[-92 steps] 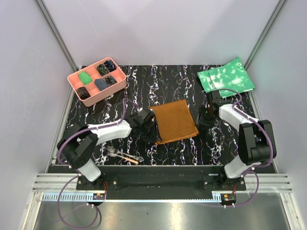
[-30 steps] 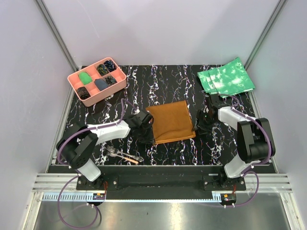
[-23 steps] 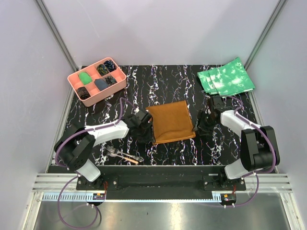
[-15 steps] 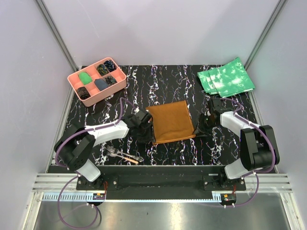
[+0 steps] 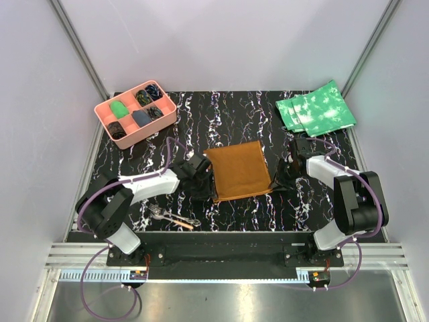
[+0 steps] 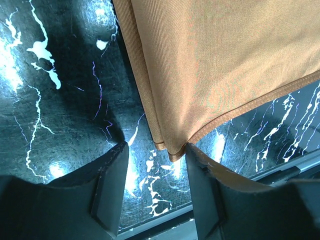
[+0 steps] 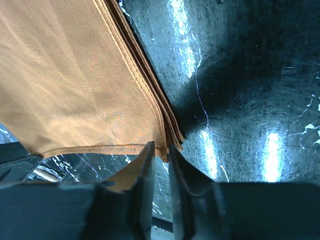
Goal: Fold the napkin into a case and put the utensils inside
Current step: Pick up the top corner of the square-folded napkin from the center of the board.
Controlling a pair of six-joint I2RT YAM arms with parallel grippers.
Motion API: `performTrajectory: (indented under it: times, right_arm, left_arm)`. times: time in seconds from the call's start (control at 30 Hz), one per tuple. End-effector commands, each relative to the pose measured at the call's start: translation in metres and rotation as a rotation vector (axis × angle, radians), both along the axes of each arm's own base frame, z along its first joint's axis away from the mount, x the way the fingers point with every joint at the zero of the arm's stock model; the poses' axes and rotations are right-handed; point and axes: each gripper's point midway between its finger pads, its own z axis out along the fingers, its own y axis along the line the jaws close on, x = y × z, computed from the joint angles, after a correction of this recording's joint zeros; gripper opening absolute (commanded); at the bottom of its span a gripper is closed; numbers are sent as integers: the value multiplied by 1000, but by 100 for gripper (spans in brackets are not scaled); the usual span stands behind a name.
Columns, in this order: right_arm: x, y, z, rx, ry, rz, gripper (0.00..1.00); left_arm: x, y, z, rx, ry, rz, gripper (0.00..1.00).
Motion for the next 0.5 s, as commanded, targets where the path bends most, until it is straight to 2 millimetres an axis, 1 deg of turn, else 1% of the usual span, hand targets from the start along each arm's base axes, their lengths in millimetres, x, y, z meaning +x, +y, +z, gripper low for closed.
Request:
performTrajectory:
  times: [0.0, 0.07, 0.1, 0.13, 0.17, 0.2, 0.23, 0.3, 0.47]
  right_arm:
    - [6, 2, 3, 11, -26, 5, 21]
    - [7, 3, 5, 20, -32, 8, 16]
    - [7, 4, 7, 23, -34, 8, 14]
    - [8, 4, 8, 25, -42, 10, 11]
    - [9, 4, 9, 24, -46, 10, 8]
    - [9, 3, 11, 24, -52, 9, 3]
    - [10, 5, 12, 29, -57, 15, 1]
    - [11, 6, 17, 40, -68, 20, 0]
    - [20, 16, 36, 94, -121, 51, 0]
  left_arm:
    - [13, -9, 8, -49, -31, -2, 48]
    - [13, -7, 2, -40, -24, 2, 45]
    - [10, -4, -5, -26, -13, 6, 43]
    - [11, -5, -7, -33, -16, 7, 42]
    - [11, -5, -9, -40, -12, 6, 38]
    - [10, -9, -11, -62, -7, 0, 31]
    - [10, -11, -12, -71, -4, 0, 26]
    - [8, -21, -13, -114, 7, -4, 17]
    - [-5, -37, -16, -142, 19, -14, 10]
